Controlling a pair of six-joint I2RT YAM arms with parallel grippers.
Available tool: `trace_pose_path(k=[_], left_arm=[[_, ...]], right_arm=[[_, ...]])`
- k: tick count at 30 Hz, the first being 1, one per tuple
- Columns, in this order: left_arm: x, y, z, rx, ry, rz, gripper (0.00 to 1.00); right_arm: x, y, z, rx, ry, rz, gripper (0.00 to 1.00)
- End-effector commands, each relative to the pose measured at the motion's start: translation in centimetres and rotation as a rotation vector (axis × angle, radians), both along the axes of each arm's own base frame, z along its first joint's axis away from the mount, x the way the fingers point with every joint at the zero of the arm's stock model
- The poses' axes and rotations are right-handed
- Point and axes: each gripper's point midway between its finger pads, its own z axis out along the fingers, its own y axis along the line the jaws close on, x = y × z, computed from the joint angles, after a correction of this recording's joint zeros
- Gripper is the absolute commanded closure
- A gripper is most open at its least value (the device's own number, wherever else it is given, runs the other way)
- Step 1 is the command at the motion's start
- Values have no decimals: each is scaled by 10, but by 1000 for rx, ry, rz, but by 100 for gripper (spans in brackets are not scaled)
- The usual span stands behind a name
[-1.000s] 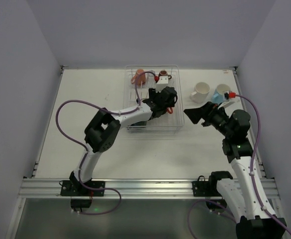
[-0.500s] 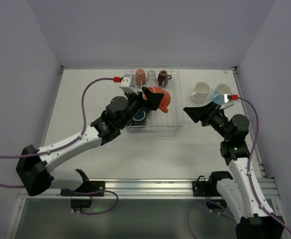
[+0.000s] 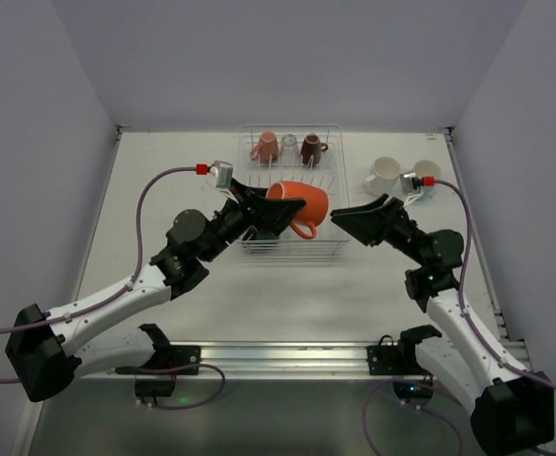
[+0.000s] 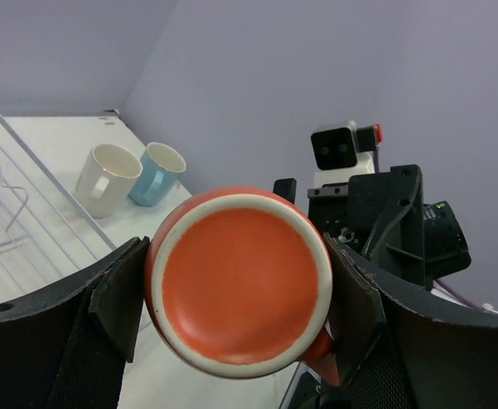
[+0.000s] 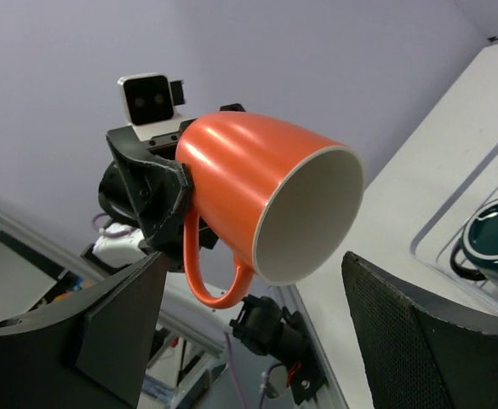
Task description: Unload the cups from the dish rack
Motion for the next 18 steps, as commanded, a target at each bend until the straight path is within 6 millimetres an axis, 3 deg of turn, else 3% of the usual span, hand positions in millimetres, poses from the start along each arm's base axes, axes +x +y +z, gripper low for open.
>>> trace_pose_path(k=[1,7,11,15,16,18], left_arm=[[-20,3,60,-186,-134,-87,85],[-31,-8,62,-228,-140,-190,85],[-32,-13,55,-242,-117,-212,85],[-32,-13,51,-270,-91,-223,84],[-31,-13,49,-267,-85,-221,82],[-29,-14,46,-263,-77,-219,77]], right_arm=[[-14,8,23,67,-82,105,15],[-21,22,32,122,-82,221,21],[-35,24,51,202,-147,299,37],[-32,26,58,225,-137,305,50],[-32,26,59,228,-139,303,59],[-31,26,62,239,-140,296,64]])
